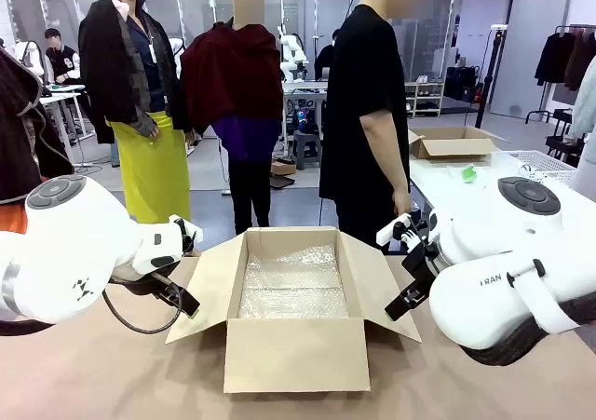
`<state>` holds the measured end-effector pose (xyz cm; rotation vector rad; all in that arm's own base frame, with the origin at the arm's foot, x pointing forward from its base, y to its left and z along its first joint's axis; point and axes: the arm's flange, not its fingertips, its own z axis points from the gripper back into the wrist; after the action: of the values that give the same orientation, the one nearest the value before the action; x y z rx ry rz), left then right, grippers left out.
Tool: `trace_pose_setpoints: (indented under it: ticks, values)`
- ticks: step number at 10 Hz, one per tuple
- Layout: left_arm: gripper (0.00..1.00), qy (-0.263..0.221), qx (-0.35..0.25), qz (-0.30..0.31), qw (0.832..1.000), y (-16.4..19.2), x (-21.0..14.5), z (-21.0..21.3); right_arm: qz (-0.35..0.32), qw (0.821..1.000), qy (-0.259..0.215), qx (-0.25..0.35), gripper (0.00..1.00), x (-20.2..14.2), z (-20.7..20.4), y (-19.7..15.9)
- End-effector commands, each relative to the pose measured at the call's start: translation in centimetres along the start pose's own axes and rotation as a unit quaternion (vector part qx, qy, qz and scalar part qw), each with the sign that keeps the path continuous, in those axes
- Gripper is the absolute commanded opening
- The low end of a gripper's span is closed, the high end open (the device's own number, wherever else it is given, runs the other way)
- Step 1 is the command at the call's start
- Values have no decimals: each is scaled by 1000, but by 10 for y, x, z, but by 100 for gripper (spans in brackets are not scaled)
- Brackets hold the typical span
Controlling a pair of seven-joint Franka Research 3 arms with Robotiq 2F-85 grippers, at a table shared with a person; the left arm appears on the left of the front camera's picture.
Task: Pack the glasses set securely to prepare it for shipping.
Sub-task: Place the Glasses case inside the Package Box.
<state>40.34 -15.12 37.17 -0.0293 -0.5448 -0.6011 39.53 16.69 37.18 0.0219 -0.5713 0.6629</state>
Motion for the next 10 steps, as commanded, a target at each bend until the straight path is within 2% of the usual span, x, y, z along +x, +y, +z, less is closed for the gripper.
trace_pose_setpoints:
  ticks: [1, 10]
  values:
    - [100, 0, 0, 0, 1000, 0, 0, 0, 0, 1000, 0, 0, 100, 0, 0, 0]
    - [100, 0, 0, 0, 1000, 0, 0, 0, 1, 1000, 0, 0, 100, 0, 0, 0]
